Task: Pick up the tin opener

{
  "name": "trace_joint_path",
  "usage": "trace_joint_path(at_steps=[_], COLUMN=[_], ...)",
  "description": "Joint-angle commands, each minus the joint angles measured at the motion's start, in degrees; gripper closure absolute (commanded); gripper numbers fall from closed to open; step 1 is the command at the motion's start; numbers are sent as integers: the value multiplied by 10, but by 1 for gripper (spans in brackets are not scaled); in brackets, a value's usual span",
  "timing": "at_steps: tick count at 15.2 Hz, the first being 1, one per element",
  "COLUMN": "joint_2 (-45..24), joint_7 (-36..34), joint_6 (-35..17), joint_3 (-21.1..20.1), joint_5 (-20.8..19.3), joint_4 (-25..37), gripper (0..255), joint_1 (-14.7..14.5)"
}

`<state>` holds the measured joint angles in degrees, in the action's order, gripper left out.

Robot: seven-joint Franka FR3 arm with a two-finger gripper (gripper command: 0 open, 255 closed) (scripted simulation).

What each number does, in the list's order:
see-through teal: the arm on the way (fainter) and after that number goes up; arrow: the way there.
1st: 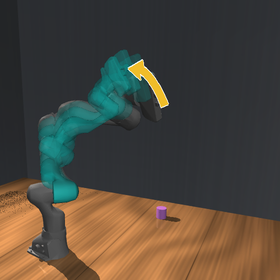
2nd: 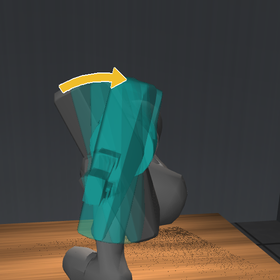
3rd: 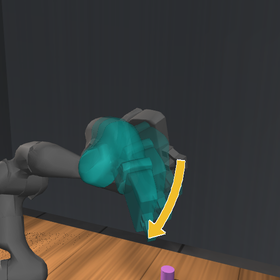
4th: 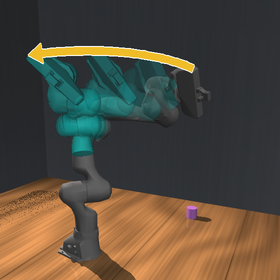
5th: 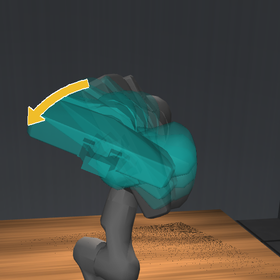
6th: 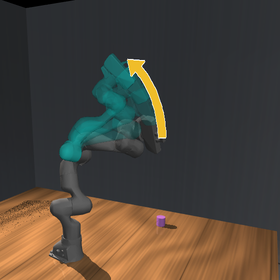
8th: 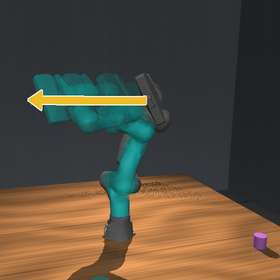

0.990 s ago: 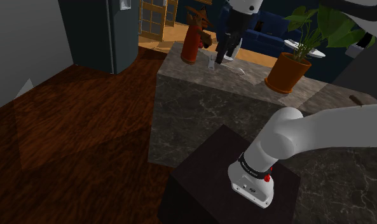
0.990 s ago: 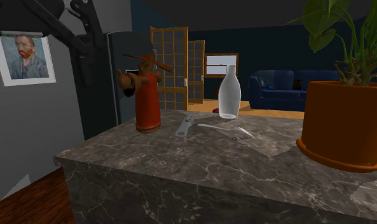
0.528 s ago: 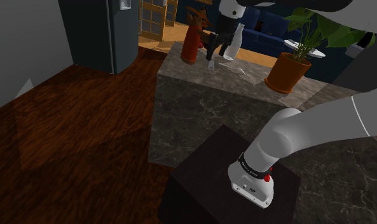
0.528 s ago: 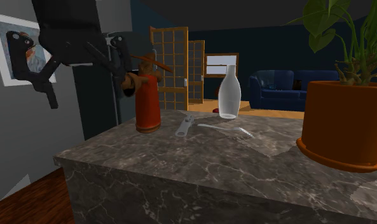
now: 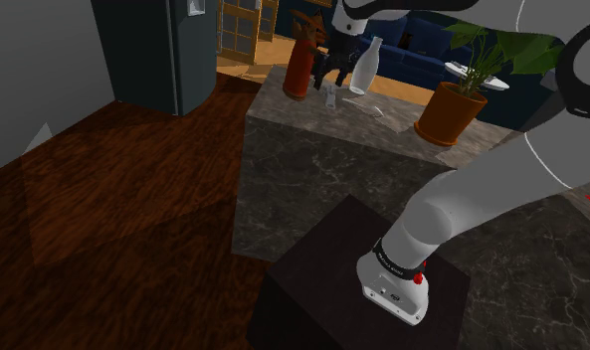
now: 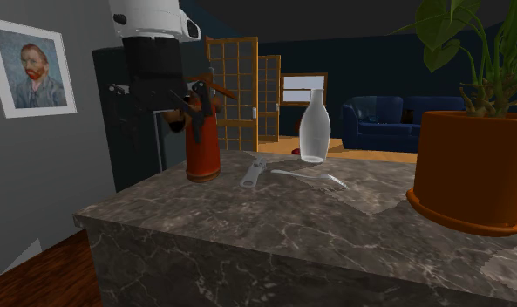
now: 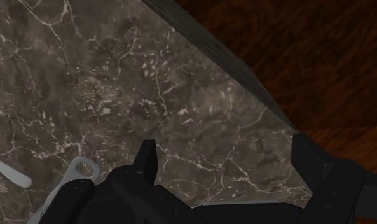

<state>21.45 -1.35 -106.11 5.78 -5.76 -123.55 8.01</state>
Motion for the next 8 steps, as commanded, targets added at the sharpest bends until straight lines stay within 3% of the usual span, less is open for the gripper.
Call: trace_joint_path(at_steps=[1,8], joint_2=[-34,-152], joint_7=[-6,-19], joint_6=[-18,-64], joint_3=[11,50], joint_5=[1,16], joint_4=[19,99], gripper=[0,0], joint_1=[9,42])
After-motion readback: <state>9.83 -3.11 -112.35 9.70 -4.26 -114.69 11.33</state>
